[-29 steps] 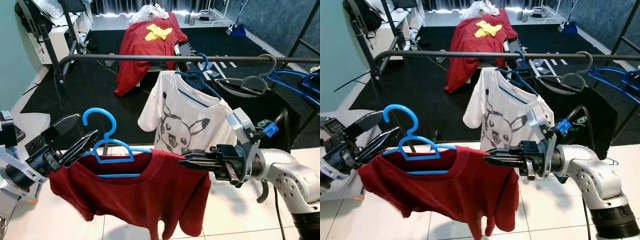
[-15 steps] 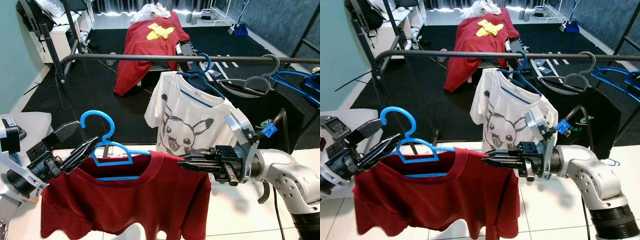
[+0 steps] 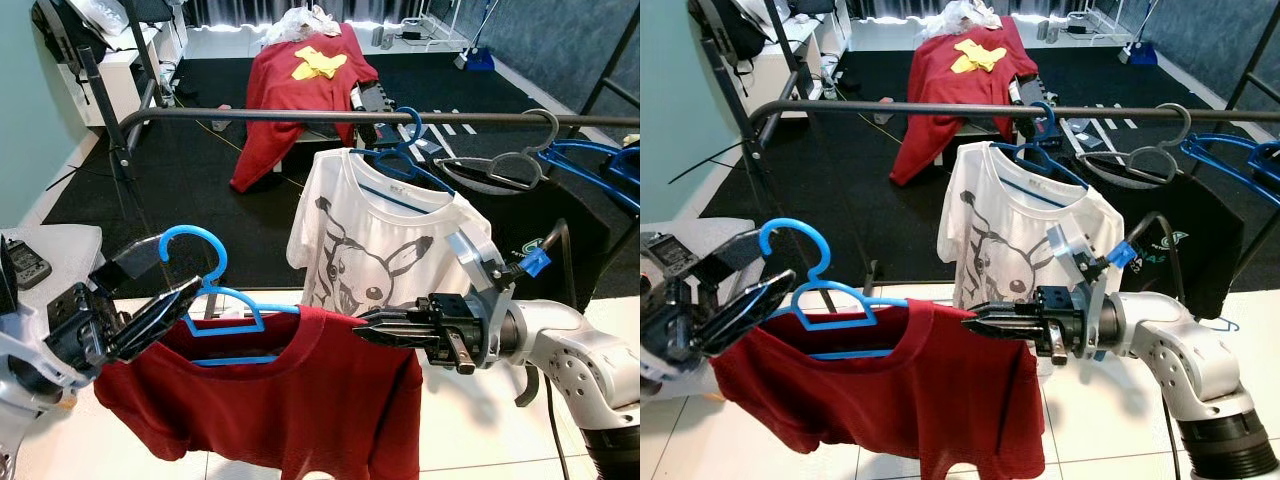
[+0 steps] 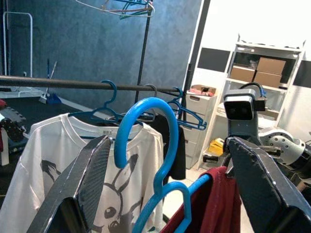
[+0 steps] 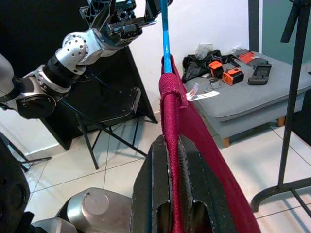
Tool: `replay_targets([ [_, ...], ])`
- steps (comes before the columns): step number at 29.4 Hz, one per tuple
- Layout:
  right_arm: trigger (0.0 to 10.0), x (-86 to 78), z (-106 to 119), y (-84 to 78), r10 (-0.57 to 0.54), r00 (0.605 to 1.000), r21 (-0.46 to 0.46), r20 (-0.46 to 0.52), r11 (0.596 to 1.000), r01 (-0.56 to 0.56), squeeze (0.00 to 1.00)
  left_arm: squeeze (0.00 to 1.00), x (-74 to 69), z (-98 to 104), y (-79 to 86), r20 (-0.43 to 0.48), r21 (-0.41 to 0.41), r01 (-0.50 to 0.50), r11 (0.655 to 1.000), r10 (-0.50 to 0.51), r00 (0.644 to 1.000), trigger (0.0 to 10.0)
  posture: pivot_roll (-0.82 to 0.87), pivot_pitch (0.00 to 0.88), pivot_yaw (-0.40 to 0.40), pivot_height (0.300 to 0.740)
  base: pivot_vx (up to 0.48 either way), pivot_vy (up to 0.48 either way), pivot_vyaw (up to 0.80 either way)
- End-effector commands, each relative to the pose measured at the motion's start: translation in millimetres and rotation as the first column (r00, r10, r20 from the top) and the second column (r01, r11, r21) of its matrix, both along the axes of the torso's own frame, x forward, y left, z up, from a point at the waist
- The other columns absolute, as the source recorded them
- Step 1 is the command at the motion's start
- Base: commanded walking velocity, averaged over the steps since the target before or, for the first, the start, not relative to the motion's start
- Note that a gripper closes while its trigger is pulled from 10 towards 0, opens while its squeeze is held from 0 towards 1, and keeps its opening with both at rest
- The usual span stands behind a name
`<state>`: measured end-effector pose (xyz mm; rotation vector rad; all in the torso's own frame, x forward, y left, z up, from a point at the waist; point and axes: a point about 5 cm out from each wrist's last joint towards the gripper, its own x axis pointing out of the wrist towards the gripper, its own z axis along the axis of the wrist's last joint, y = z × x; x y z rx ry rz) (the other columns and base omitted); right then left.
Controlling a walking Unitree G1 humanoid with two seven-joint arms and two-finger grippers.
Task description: Hang hanger
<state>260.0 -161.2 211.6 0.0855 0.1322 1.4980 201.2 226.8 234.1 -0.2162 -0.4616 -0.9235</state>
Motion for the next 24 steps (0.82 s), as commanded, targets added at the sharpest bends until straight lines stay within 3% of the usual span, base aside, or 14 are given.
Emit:
replay_targets([
  [1, 0.0, -4.5, 0.9, 5.3, 0.040, 0.999, 0.007, 0.000, 0.999, -0.040, 0.00, 0.00, -2.3, 1.8, -4.7, 0.005, 0.003, 0.030, 1.000, -0.030, 1.000, 10.0, -0.07, 0.100, 0.012, 0.740, 0.000, 0.000, 0.00],
  [6, 0.0, -5.1, -0.1, 6.5, 0.046, 0.999, 0.006, -0.007, 0.999, -0.046, 0.00, 0.00, -1.4, 7.9, -8.0, 0.026, -0.007, 0.036, 0.999, -0.036, 0.999, 10.0, -0.06, 0.100, 0.012, 0.740, 0.000, 0.000, 0.00],
  [11, 0.0, -6.4, -2.3, 7.8, 0.055, 0.998, 0.003, -0.019, 0.998, -0.055, 0.00, 0.00, -7.0, 22.2, -15.4, 0.079, -0.008, 0.111, 0.994, -0.110, 0.991, 10.0, -0.07, 0.102, 0.012, 0.740, 0.000, 0.000, 0.00],
  [19, 0.0, -5.6, -1.6, 6.7, 0.048, 0.999, 0.002, -0.016, 0.999, -0.048, 0.00, 0.00, -9.9, 20.1, -15.5, 0.053, 0.024, 0.150, 0.988, -0.151, 0.987, 10.0, -0.07, 0.102, 0.015, 0.740, 0.000, 0.000, 0.00],
  [20, 0.0, -5.9, -1.7, 7.2, 0.049, 0.999, 0.002, -0.016, 0.999, -0.049, 0.00, 0.00, -10.8, 18.2, -15.7, 0.041, 0.040, 0.154, 0.987, -0.155, 0.987, 6.4, -0.07, 0.104, 0.014, 0.740, 0.000, 0.000, 0.00],
  [24, 0.0, -6.7, -1.9, 8.3, 0.053, 0.998, 0.006, -0.018, 0.999, -0.053, 0.00, 0.00, -11.8, 16.5, -15.6, 0.025, 0.055, 0.157, 0.986, -0.159, 0.987, 5.9, -0.07, 0.104, 0.015, 0.740, 0.000, 0.000, 0.00],
])
